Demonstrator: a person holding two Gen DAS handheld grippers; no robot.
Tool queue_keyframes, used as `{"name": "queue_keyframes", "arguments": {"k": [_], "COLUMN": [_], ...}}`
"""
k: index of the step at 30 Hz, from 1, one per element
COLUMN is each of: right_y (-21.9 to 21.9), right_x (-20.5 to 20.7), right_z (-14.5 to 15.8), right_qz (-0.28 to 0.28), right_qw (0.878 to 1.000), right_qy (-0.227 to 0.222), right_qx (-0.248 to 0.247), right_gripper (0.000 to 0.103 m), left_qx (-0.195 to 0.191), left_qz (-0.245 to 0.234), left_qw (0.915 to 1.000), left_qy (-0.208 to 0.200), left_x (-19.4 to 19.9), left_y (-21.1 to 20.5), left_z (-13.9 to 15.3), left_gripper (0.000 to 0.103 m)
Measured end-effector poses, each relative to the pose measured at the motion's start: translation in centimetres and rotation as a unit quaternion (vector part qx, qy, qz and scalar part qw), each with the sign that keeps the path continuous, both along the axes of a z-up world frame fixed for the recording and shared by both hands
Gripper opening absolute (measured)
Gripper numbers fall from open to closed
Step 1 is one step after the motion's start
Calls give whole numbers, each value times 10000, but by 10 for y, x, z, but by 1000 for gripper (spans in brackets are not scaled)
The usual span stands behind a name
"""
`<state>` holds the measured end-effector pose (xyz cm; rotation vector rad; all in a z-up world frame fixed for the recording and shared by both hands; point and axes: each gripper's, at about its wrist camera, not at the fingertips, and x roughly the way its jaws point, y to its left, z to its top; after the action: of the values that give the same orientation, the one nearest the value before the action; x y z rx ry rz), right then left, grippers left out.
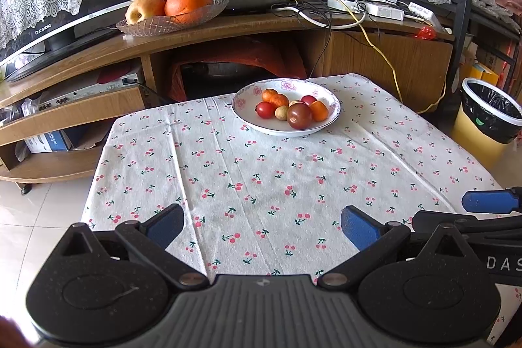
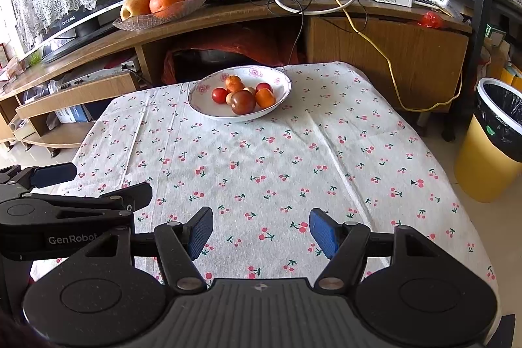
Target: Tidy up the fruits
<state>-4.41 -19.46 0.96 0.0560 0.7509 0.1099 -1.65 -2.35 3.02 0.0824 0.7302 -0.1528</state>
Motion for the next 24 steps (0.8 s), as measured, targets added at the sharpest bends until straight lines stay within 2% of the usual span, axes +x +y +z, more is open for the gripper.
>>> {"name": "queue_keyframes", "arguments": {"k": [24], "right_y": [0], "right_x": [-2], "right_z": [-2], "right_qz": [-10], "right_qw": [10000], "right_qy": [31], "right_qx": [-3], "right_gripper": [62], "left_qx": [54], "left_qz": [-19], "left_qw": [10000], "left_qy": [-44], "left_x": [-3], "left_y": [-2], "left_z": [0], "left_gripper": [103]}}
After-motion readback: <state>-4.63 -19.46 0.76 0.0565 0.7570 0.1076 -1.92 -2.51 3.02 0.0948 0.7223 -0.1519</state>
